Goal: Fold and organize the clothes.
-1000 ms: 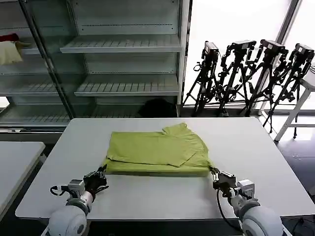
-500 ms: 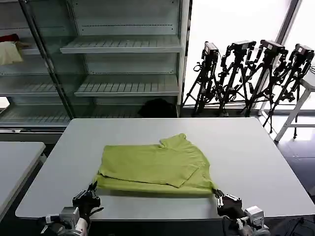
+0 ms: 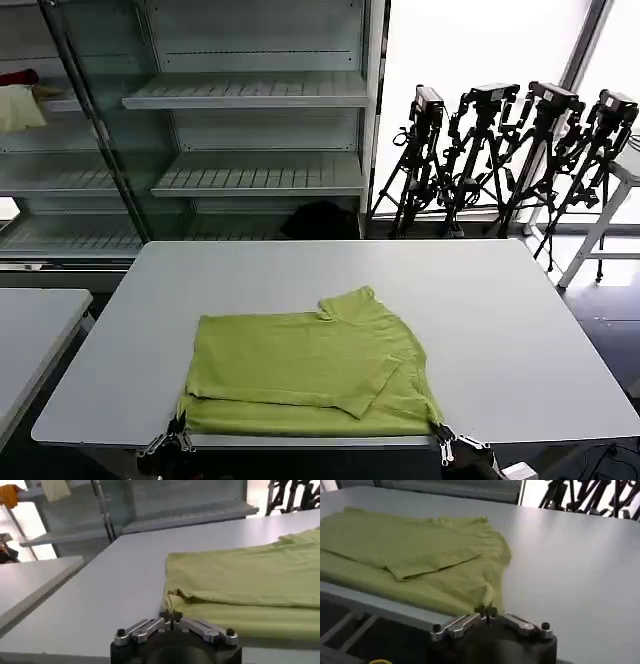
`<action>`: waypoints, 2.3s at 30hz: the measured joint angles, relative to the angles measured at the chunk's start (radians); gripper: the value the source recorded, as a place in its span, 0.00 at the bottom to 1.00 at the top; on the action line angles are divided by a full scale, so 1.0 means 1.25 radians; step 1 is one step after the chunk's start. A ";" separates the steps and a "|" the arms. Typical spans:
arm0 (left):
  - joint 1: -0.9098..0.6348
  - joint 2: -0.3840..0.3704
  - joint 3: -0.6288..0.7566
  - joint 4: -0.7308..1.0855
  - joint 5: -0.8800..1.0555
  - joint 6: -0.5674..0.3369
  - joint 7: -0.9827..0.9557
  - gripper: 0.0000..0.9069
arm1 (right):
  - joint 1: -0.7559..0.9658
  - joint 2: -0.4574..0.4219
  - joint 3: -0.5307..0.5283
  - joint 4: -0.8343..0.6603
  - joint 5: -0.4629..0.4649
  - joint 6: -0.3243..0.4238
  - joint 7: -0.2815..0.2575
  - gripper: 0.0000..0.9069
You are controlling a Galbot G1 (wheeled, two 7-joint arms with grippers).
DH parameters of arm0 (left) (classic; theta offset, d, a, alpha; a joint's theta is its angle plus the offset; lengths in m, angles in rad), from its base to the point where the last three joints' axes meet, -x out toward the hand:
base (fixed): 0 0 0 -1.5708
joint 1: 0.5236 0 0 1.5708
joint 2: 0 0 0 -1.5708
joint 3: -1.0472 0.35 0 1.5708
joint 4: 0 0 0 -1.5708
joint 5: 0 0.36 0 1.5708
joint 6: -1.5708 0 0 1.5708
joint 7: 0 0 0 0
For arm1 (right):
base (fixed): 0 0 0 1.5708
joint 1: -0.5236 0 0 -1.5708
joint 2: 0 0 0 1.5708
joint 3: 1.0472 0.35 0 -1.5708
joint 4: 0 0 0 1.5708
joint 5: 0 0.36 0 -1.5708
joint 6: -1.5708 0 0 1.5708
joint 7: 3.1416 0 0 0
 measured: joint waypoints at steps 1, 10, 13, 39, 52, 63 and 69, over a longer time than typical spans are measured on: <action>0.005 -0.001 0.004 -0.002 0.005 -0.001 -0.004 1.00 | -0.003 0.000 0.000 0.000 -0.002 -0.001 0.002 1.00; 0.039 -0.004 0.019 -0.027 0.057 -0.010 -0.032 1.00 | -0.029 -0.002 0.009 0.016 -0.002 0.001 0.028 1.00; 0.045 -0.001 0.016 -0.041 0.075 -0.009 -0.035 1.00 | -0.040 -0.007 0.020 0.027 0.002 0.001 0.042 1.00; -0.198 0.019 -0.094 0.013 -0.060 0.026 0.222 1.00 | 0.386 0.017 -0.035 -0.113 0.062 -0.032 -0.009 1.00; -0.398 0.019 -0.101 0.200 -0.149 0.079 0.376 1.00 | 0.767 0.141 -0.250 -0.419 0.037 -0.086 -0.122 1.00; -0.486 0.014 -0.091 0.280 -0.166 0.126 0.423 1.00 | 0.889 0.222 -0.321 -0.581 0.006 -0.111 -0.207 1.00; -0.518 0.011 -0.090 0.318 -0.175 0.137 0.426 1.00 | 0.929 0.249 -0.330 -0.639 -0.012 -0.117 -0.237 1.00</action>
